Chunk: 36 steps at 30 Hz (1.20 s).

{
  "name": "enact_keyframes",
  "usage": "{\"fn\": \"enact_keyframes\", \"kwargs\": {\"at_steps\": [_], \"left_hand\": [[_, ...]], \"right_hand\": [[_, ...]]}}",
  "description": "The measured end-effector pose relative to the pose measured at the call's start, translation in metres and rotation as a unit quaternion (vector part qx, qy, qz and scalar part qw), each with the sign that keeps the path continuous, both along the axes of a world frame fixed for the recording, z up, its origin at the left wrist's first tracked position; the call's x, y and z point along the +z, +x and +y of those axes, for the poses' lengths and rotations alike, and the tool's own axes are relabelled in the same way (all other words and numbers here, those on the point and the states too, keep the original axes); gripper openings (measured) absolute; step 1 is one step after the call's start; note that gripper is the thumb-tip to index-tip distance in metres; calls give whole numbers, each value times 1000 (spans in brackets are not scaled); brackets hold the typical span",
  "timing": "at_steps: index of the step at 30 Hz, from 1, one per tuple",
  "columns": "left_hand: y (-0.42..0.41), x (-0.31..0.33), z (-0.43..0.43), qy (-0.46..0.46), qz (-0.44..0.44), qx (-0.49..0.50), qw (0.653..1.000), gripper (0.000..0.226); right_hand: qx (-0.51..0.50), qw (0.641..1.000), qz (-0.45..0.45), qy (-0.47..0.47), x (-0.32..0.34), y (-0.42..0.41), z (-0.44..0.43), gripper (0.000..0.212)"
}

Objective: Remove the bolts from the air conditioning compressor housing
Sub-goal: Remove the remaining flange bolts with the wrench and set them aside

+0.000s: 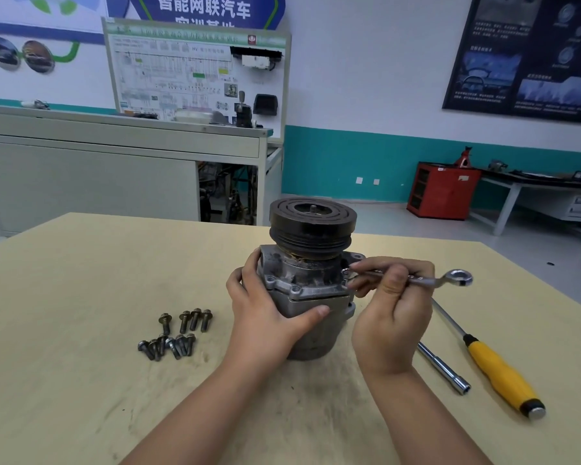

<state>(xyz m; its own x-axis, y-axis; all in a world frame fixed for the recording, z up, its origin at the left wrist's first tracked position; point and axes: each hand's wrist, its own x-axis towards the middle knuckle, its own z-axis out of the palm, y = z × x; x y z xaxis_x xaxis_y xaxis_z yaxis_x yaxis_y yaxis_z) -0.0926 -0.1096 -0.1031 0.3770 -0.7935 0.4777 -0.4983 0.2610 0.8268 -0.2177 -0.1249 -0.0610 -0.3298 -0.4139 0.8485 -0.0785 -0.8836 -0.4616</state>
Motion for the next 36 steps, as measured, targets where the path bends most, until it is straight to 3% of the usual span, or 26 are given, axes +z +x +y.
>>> {"fn": "enact_keyframes", "kwargs": {"at_steps": [3, 9, 14, 19, 22, 25, 27, 31, 36], "left_hand": [[-1, -1, 0, -4, 4, -3, 1000, 116], [0, 0, 1, -1, 1, -1, 1000, 116], [0, 0, 2, 3, 0, -8, 1000, 115], [0, 0, 2, 3, -8, -1, 1000, 116], [-1, 1, 2, 4, -6, -3, 1000, 115], [0, 1, 2, 7, 0, -7, 1000, 116], [0, 1, 2, 7, 2, -10, 1000, 117], [0, 0, 1, 9, -2, -7, 1000, 117], [0, 1, 1, 5, 1, -3, 1000, 117]], "right_hand": [[45, 993, -82, 76, 4, -2, -1, 24], [155, 967, -120, 165, 12, -17, -7, 32], [267, 917, -160, 249, 17, -29, -20, 31], [376, 829, -237, 340, 13, -36, -29, 35], [389, 815, -263, 340, 14, -37, -30, 37], [384, 822, -289, 305, 18, -38, -27, 37], [346, 856, -279, 263, 22, -39, -23, 34], [191, 949, -175, 179, 23, -30, -10, 28], [126, 984, -75, 102, 17, -17, 2, 19]]}}
